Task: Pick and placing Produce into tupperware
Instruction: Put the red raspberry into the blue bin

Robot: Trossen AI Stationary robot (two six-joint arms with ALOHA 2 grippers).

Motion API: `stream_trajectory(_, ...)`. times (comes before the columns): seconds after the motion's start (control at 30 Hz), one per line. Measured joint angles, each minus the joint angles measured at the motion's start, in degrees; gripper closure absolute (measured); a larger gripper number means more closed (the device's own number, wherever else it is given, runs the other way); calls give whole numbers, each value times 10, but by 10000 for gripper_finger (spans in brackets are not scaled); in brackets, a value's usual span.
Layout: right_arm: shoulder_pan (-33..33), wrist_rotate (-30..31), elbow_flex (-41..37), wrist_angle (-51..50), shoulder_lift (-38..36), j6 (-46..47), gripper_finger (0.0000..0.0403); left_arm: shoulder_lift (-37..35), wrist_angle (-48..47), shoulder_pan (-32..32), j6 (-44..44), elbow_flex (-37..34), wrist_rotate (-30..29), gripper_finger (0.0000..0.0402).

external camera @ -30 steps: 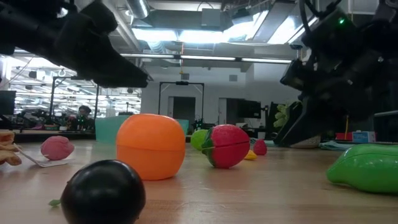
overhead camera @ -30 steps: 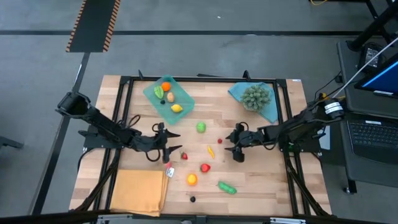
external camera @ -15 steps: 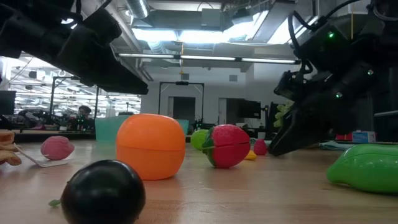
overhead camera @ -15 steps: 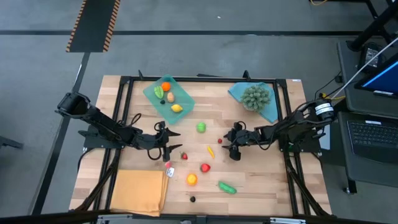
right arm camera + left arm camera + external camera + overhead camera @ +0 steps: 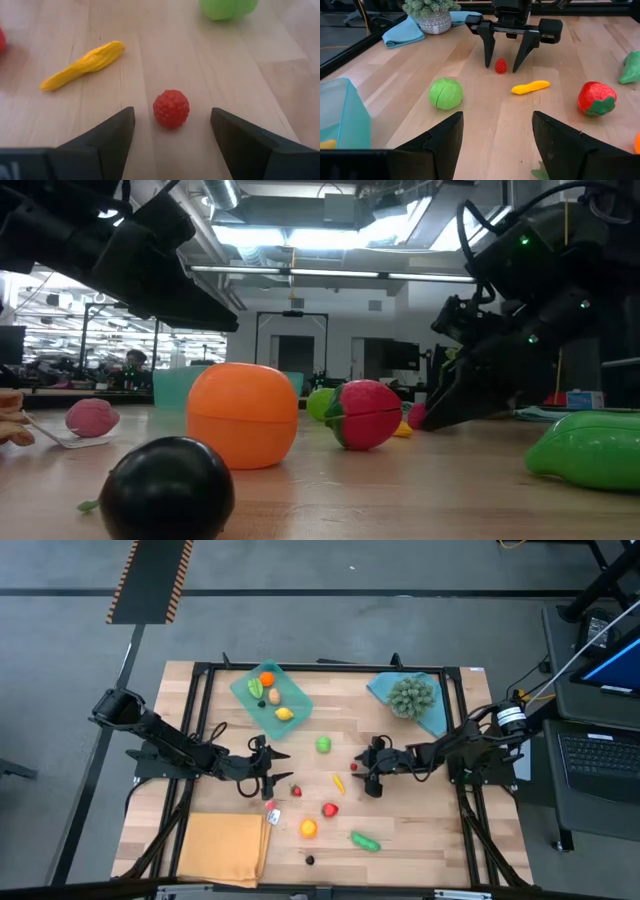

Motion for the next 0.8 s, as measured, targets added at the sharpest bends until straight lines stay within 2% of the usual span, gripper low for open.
stream_trajectory(0.3, -12, 0, 5, -5, 0, -1, 139, 0, 0, 0, 0, 0, 0, 173)
stream_trajectory(0.6, -13, -19, 5, -4, 0, -1, 181, 0, 0, 0, 0, 0, -1, 173)
stream_trajectory(0.8, -13, -21, 10, 6, 22, -1, 192, 0, 0, 0, 0, 0, -2, 173)
